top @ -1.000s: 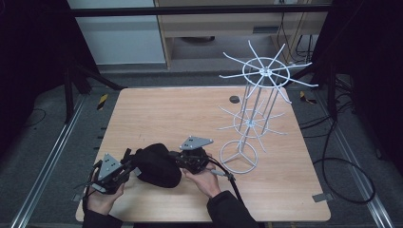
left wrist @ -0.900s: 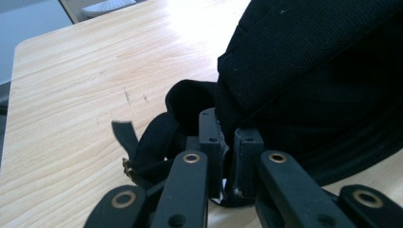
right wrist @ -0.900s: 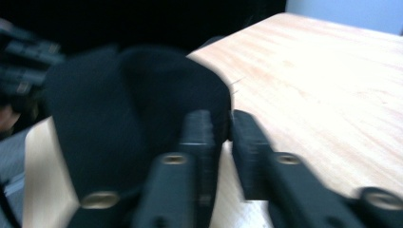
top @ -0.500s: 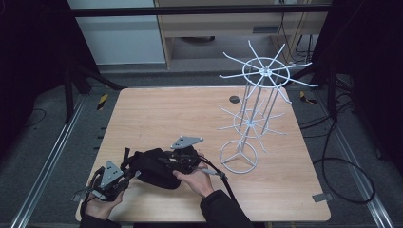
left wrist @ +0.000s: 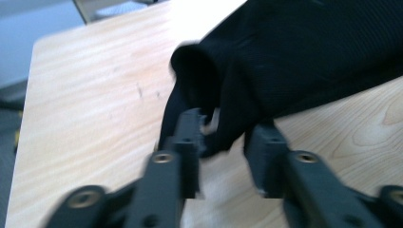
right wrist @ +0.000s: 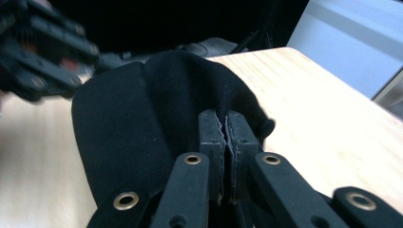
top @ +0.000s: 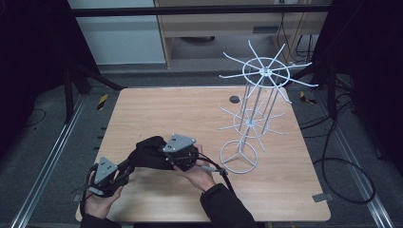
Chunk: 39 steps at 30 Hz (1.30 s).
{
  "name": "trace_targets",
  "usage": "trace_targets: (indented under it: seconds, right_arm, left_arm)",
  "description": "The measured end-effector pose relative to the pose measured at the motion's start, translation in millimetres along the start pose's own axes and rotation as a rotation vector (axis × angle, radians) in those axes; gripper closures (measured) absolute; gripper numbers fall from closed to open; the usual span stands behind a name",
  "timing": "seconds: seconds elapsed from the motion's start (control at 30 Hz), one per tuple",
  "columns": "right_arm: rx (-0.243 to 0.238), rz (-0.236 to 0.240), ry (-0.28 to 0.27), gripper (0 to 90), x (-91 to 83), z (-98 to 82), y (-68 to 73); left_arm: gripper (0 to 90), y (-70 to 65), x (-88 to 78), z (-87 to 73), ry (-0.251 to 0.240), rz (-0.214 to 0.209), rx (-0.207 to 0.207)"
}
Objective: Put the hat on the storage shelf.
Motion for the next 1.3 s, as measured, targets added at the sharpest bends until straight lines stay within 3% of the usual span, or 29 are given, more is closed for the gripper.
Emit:
trace_targets:
  seconds: [0.13, 0.23, 0.37, 0.57, 0.77, 0.87, 1.07, 1.3]
  right_arm:
    - [-0.033, 0.022, 0.021, 87.2, -0.7, -12.2, 3.8]
    - [-0.044, 0.061, 0.043, 86.9, -0.1, -22.9, 11.0]
    - [-0.01, 0.128, 0.043, 84.7, 1.2, -32.9, 26.3]
    - [-0.033, 0.138, 0.154, 76.4, 12.5, -54.3, 51.0]
    - [0.056, 0.14, 0.081, 65.5, -3.6, -53.8, 45.4]
    - [0.085, 0.098, 0.041, 60.7, -23.7, -51.7, 34.6]
    - [0.139, -0.017, 0.013, 54.1, -61.2, -62.1, 15.7]
    - [0.221, -0.126, -0.008, 51.0, -103.2, -87.2, 0.9]
  left_arm:
    - [56.9, 12.5, -11.7, -0.3, -0.034, -0.001, -0.092]
    - [51.1, 19.2, -16.7, 2.6, -0.068, 0.003, -0.138]
    - [46.9, 19.9, -16.1, 5.0, -0.078, 0.008, -0.138]
    - [43.3, 15.9, -12.7, 11.4, -0.089, -0.007, -0.114]
    - [39.3, 11.1, -2.8, 20.8, -0.076, -0.035, -0.083]
    - [38.3, 3.0, -1.7, 24.5, -0.072, -0.061, -0.069]
    - [37.0, -18.0, 6.6, 35.1, -0.044, -0.096, -0.012]
    - [36.7, -40.7, 30.6, 41.7, 0.03, -0.094, 0.018]
Point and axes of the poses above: each handheld gripper's, and its own axes: x roughly forward along the jaws, z roughly out of its top, y roughly to its left, the point moved 4 cm from there along x, roughly forward along the jaws, and after that the axes turned 2 degrees about -x, right-handed, at the moved point
